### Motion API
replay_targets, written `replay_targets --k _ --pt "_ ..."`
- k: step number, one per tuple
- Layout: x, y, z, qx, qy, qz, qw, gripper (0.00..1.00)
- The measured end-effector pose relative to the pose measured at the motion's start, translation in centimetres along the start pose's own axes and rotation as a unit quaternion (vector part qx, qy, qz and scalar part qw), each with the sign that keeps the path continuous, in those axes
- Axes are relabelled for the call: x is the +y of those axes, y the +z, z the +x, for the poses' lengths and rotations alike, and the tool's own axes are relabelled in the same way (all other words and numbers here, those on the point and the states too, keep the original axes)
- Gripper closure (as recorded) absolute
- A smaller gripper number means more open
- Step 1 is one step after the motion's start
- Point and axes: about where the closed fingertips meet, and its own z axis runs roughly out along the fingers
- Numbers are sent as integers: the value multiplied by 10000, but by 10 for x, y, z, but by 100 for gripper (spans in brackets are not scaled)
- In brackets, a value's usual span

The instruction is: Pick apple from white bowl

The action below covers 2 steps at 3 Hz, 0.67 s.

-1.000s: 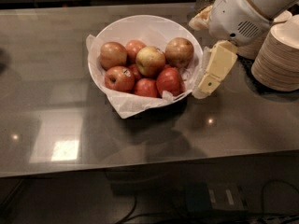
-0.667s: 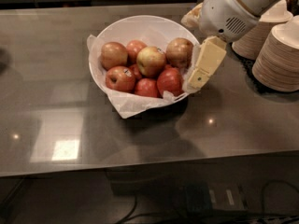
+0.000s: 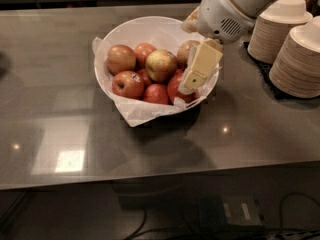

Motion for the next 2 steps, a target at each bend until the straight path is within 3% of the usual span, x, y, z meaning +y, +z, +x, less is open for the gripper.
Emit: replay_targets --k 2 --pt "-21 13 3 -258 3 115 9996 23"
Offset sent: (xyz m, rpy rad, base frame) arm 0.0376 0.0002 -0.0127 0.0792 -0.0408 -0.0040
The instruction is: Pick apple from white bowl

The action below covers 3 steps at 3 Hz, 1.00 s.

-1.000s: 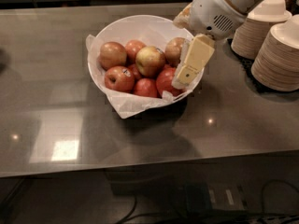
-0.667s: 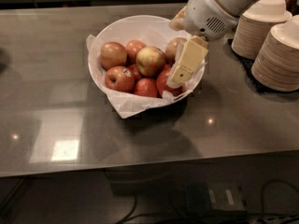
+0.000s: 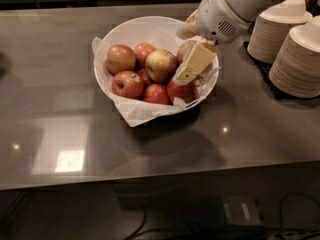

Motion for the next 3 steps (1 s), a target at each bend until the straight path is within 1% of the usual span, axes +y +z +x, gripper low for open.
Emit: replay_targets --k 1,2,3 --pt "-7 5 -1 -117 -19 32 9999 26" --pt "-13 14 -4 -278 -85 -17 9996 33" --pt "-15 29 -9 -353 -175 -172 9991 35"
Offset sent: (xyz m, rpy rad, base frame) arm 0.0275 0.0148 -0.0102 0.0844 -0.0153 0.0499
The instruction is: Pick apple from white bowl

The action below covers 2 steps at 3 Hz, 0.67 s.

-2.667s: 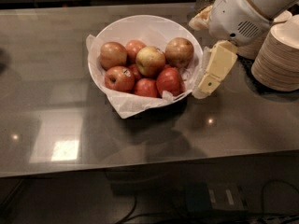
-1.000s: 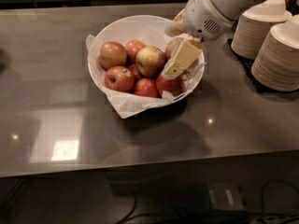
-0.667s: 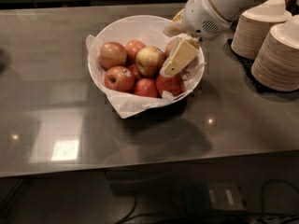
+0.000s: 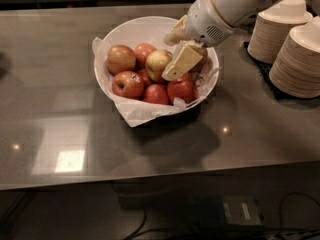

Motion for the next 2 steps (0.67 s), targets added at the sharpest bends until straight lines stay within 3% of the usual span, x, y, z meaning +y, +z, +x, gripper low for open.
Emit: replay_targets --k 2 --pt "0 29 -5 13 -106 -336 9994 38"
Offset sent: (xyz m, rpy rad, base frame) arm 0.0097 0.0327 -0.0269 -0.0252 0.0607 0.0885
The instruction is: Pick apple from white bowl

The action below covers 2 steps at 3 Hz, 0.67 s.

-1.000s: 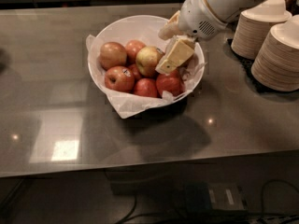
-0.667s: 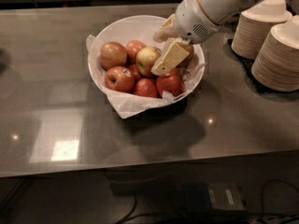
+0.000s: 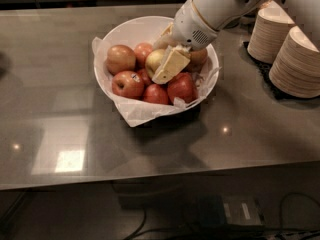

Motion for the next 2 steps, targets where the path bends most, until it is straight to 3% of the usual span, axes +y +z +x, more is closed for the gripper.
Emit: replay_targets --k 1,2 --pt "-1 13 2 104 2 -145 9998 37" --pt "-1 20 6 184 38 -212 9996 47"
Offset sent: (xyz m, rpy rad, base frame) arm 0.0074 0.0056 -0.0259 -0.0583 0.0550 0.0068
